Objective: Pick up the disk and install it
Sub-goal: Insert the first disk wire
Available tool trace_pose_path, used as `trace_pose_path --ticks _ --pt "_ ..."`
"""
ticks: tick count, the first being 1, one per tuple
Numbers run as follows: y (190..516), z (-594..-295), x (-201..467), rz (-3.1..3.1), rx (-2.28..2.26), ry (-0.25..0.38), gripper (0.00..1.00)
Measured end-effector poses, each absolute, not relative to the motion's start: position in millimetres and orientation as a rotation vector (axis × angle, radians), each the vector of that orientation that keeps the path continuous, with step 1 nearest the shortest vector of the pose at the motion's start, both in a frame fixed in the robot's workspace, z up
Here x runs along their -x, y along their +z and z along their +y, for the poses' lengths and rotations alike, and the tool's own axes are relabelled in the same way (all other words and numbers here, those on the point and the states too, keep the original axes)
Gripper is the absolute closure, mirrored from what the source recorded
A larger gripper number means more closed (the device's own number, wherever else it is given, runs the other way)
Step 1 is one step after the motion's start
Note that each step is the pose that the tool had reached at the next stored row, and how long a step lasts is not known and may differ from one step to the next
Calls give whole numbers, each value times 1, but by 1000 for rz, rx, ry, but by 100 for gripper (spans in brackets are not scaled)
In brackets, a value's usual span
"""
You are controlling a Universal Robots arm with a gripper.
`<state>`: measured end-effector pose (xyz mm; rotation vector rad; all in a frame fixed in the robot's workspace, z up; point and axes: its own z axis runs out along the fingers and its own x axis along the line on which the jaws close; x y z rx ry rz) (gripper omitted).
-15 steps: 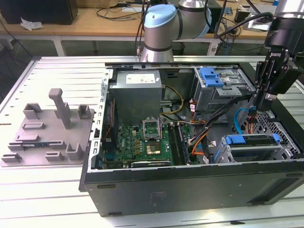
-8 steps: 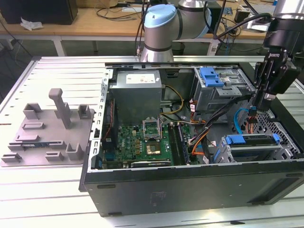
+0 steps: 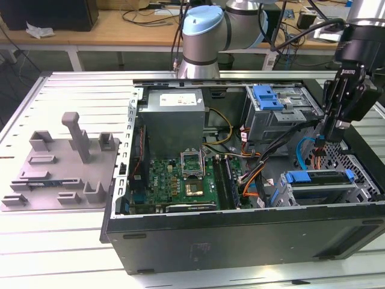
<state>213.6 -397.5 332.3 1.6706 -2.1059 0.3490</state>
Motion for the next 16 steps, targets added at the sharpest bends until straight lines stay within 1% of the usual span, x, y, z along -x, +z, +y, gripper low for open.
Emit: trace_pose_path --ticks 7,9,10,16 --pt "332 -398 -213 -2104 -1668 353 65" --pt "332 -398 -212 -2097 -1661 367 65" --pt "331 -398 -212 -2088 -1651 383 80" --pt "330 -398 -212 -2077 -1640 403 80"
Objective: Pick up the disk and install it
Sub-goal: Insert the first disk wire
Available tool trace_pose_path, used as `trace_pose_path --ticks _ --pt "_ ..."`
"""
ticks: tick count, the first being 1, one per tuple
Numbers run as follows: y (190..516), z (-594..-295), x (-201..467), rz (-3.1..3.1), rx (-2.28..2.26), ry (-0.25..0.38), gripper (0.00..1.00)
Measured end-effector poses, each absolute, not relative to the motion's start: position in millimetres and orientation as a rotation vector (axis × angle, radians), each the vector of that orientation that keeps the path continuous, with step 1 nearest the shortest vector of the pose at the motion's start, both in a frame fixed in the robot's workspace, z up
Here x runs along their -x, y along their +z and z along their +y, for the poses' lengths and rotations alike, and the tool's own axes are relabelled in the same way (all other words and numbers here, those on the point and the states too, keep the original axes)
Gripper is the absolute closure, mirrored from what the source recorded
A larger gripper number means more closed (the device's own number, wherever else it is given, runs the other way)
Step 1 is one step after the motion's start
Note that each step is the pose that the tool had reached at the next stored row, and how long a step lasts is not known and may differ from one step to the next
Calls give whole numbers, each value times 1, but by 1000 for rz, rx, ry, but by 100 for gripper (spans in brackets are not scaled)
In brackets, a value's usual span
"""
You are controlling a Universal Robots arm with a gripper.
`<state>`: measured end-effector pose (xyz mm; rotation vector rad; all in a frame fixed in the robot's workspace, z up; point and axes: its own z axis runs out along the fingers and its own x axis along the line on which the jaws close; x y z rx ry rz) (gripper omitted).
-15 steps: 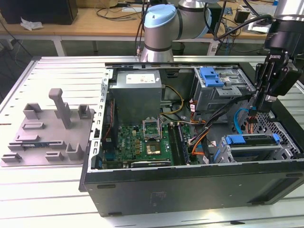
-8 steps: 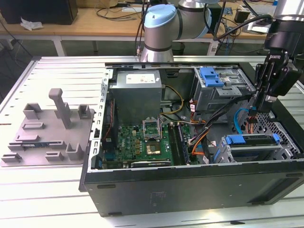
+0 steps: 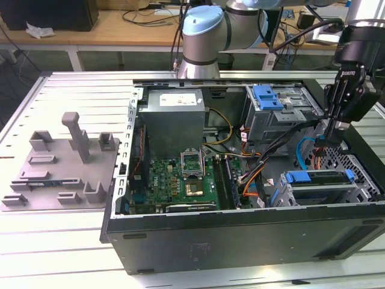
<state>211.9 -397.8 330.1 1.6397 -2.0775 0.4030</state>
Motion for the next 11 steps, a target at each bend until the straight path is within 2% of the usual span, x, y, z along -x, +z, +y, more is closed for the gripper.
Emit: trace_pose_path --ticks 11 --pt "329 -395 -212 -2078 -1640 403 80"
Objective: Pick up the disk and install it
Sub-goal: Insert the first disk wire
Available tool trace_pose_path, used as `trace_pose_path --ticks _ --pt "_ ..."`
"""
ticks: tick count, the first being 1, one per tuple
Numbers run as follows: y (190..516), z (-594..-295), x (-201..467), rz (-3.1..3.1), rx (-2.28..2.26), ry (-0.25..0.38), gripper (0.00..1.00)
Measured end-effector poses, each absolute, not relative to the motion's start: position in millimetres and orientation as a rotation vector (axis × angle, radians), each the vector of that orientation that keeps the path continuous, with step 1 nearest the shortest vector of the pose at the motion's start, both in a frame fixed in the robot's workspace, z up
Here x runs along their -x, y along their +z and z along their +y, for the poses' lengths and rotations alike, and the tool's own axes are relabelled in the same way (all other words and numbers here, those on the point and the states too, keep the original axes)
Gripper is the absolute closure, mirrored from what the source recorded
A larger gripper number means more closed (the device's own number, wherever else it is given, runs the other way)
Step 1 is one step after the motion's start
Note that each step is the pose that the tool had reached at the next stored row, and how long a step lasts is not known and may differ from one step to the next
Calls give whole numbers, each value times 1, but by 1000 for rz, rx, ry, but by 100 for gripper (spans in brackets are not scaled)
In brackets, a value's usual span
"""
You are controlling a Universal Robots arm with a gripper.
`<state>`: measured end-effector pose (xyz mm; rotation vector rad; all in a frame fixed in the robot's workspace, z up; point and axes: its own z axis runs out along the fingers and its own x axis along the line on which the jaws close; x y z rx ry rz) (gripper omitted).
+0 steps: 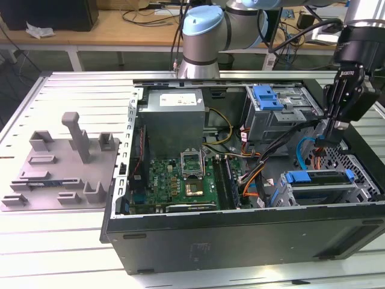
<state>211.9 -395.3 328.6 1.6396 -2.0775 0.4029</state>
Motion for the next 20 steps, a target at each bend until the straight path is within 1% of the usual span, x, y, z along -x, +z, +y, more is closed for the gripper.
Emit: trace_pose_path --ticks 8,11,20 --pt "325 -390 -212 -2078 -1640 403 80" --pt "325 -388 -212 -2077 -1640 403 84" --pt "325 -387 -212 -2078 -1640 403 84"
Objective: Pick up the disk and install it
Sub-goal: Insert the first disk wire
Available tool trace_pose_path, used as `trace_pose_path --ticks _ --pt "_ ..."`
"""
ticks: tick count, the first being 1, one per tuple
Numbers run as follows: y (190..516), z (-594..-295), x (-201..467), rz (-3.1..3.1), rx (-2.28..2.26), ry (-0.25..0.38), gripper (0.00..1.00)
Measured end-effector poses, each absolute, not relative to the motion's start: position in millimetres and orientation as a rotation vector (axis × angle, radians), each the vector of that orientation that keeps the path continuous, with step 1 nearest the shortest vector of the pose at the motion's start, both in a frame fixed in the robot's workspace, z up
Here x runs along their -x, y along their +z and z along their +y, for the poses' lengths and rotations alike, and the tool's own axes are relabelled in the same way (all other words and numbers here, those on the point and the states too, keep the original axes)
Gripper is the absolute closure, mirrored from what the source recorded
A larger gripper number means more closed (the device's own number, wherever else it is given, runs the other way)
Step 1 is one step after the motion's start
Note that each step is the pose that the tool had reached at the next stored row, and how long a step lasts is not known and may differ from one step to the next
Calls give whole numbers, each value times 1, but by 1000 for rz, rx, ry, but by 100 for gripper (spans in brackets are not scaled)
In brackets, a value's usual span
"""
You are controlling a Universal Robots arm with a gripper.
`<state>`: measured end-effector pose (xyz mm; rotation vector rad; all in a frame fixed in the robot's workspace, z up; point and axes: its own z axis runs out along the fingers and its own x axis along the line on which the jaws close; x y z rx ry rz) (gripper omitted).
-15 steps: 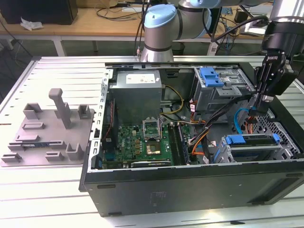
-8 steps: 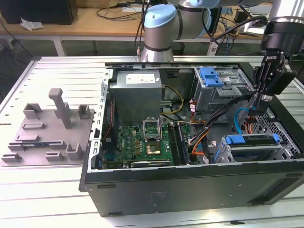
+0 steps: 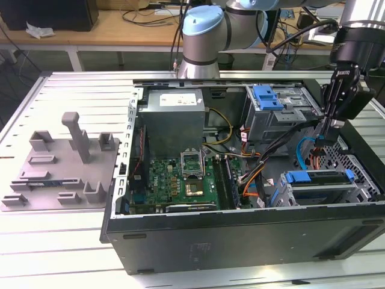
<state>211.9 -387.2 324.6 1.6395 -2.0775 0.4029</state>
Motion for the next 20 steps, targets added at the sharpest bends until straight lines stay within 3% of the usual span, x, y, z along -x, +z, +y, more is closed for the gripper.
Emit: trace_pose_path --ticks 11,20 --pt "329 -398 -202 -2096 -1658 384 84" --pt "331 -408 -200 -2133 -1705 324 84"
